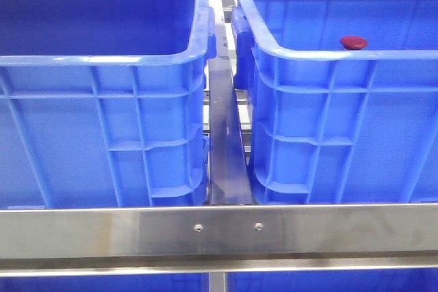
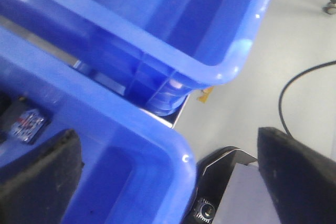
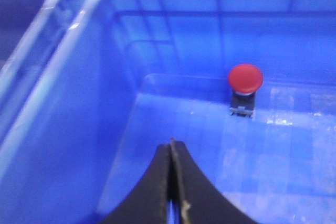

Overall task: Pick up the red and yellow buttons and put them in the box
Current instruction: 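Lower the left gripper into the button bin and grasp a yellow-capped button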

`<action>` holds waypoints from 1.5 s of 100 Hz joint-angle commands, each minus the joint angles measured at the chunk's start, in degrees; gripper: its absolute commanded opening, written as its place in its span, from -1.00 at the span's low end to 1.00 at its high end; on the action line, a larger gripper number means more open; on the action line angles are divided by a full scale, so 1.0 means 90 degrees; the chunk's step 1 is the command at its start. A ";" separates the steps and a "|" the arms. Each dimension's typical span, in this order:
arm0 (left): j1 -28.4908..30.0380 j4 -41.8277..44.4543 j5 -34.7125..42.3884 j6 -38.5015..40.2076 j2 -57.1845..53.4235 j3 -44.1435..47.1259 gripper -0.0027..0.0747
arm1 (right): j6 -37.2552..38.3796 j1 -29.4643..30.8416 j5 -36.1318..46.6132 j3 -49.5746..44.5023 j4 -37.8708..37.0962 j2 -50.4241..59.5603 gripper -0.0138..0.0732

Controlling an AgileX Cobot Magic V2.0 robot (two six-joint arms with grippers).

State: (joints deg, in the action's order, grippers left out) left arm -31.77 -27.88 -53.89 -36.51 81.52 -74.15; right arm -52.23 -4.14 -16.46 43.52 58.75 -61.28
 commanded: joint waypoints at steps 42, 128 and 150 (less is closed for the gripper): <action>0.1402 0.0603 0.0812 0.1698 -0.0247 -0.0370 0.69 | -0.0051 0.0006 -0.0147 -0.0533 0.0193 0.1419 -0.84; 0.2172 0.3910 0.0619 0.4838 0.1173 -0.0380 0.69 | -0.0051 0.0006 -0.0245 -0.0533 0.0198 0.1394 -0.84; 0.2172 0.3882 0.0682 0.4838 0.1574 -0.0380 0.69 | -0.0051 0.0006 -0.0225 -0.0533 0.0198 0.1394 -0.84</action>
State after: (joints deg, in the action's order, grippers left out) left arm -12.32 7.36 -49.89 6.26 96.94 -75.82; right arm -52.23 -4.14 -20.39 37.15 58.88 -49.28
